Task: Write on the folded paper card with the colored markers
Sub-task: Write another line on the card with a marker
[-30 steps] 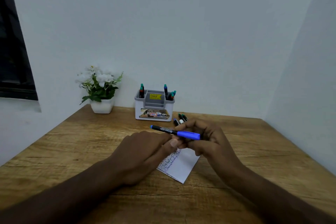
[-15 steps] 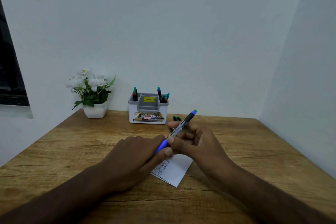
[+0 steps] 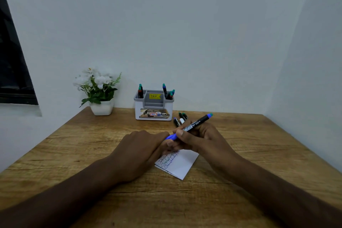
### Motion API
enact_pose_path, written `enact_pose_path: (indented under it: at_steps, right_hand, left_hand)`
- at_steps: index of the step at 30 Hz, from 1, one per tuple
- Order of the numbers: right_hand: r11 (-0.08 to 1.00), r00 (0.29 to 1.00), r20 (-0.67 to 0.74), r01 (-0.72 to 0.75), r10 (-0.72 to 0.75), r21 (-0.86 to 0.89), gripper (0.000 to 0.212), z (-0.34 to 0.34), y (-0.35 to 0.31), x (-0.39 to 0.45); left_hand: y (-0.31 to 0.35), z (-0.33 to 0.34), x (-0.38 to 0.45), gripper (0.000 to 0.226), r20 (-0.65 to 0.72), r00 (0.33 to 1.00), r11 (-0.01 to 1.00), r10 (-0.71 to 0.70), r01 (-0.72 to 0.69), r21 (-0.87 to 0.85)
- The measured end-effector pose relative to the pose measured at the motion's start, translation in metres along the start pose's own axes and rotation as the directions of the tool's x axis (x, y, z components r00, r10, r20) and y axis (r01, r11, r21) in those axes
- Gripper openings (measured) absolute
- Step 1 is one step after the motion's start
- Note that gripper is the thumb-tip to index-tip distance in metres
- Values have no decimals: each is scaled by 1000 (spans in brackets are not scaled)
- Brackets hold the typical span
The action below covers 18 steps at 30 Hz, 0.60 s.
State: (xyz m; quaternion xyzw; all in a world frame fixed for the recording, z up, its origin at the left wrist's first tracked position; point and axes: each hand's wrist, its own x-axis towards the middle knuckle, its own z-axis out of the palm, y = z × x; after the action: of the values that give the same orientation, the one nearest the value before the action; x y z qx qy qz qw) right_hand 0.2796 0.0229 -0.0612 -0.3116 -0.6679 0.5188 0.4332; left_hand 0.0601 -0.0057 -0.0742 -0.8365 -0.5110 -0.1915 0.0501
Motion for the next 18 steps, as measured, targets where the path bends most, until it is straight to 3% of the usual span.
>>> enact_pose_path:
  at_steps: [4, 8, 11, 14, 17, 18]
  right_hand:
    - [997, 999, 4, -36, 36, 69, 30, 5, 0, -1]
    - [974, 991, -133, -5, 36, 228, 25, -14, -23, 7]
    - [996, 958, -286, 39, -14, 83, 23, -38, -32, 12]
    - [1000, 941, -339, 7, -6, 0, 21, -36, -16, 3]
    - [997, 966, -248, -83, 79, -7, 24, -19, -1, -6]
    - [994, 973, -206, -106, 102, -7, 23, -14, -1, -7]
  left_hand:
    - [-3, 2, -1, 75, 10, 1000, 1000, -18, 18, -11]
    - [-10, 3, -2, 71, 27, 999, 997, -37, 39, -60]
    - [-13, 3, -3, 66, -13, 999, 992, -31, 29, -122]
    - [-9, 1, -3, 65, -17, 1000, 986, -7, 4, -167]
    - [-10, 2, -3, 20, -1, 999, 974, 36, -35, -223]
    - [-12, 2, -3, 15, -2, 999, 973, 44, -44, -228]
